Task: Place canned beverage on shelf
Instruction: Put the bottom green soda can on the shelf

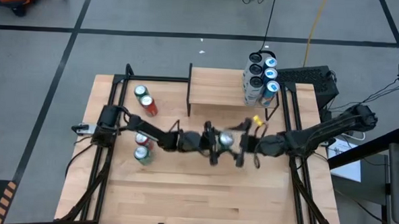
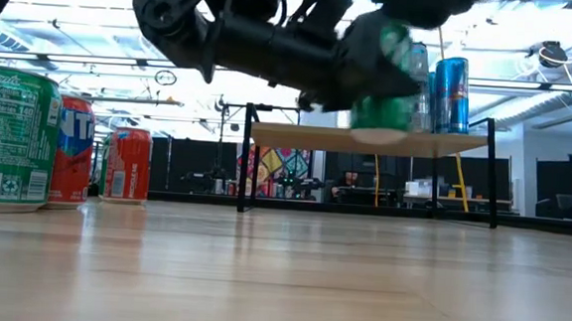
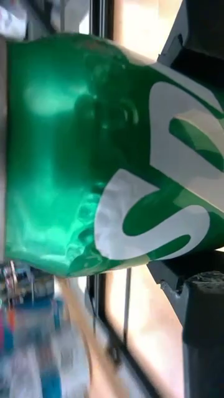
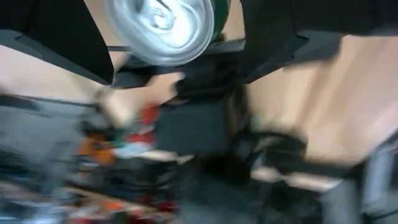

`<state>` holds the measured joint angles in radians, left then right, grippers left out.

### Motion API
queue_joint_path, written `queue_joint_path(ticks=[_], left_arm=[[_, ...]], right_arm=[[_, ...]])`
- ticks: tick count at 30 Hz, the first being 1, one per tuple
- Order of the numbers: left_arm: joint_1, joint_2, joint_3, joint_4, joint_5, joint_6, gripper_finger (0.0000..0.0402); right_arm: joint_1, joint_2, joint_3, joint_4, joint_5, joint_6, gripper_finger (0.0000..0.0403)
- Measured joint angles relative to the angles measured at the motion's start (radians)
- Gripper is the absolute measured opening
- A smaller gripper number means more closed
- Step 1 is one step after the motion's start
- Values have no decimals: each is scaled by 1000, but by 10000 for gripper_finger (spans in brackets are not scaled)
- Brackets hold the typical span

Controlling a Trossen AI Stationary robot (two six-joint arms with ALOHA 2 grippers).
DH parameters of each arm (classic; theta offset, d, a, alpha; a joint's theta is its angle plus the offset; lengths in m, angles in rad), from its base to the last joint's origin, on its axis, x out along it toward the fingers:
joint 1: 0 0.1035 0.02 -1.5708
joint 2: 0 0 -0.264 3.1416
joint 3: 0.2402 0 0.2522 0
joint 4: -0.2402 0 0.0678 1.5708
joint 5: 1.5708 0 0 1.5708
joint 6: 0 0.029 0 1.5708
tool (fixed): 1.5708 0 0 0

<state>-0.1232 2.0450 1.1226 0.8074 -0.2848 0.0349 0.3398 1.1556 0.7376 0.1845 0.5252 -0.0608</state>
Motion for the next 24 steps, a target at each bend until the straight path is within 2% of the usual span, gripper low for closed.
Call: queue_joint_path(ticks=[3,8,12,15,21,24], left_arm=[[67,-49,-42,-32,7,10,288],[142,-113,-63,-42,71,32,288],[139,-116,-58,-47,87,104,288],[123,-116,-58,-7,86,153,288],[98,-116,-55,-1,19,156,288],[89,-116,-56,10,14,155,288]], right_arm=[[-28,-68,59,-107,75,24,338],[-88,-119,53,-120,66,97,338],[-152,-117,50,-131,-28,125,338],[-188,-119,50,-126,-31,81,338],[-203,-82,50,-129,-158,88,338],[-203,-56,50,-121,-161,102,338]])
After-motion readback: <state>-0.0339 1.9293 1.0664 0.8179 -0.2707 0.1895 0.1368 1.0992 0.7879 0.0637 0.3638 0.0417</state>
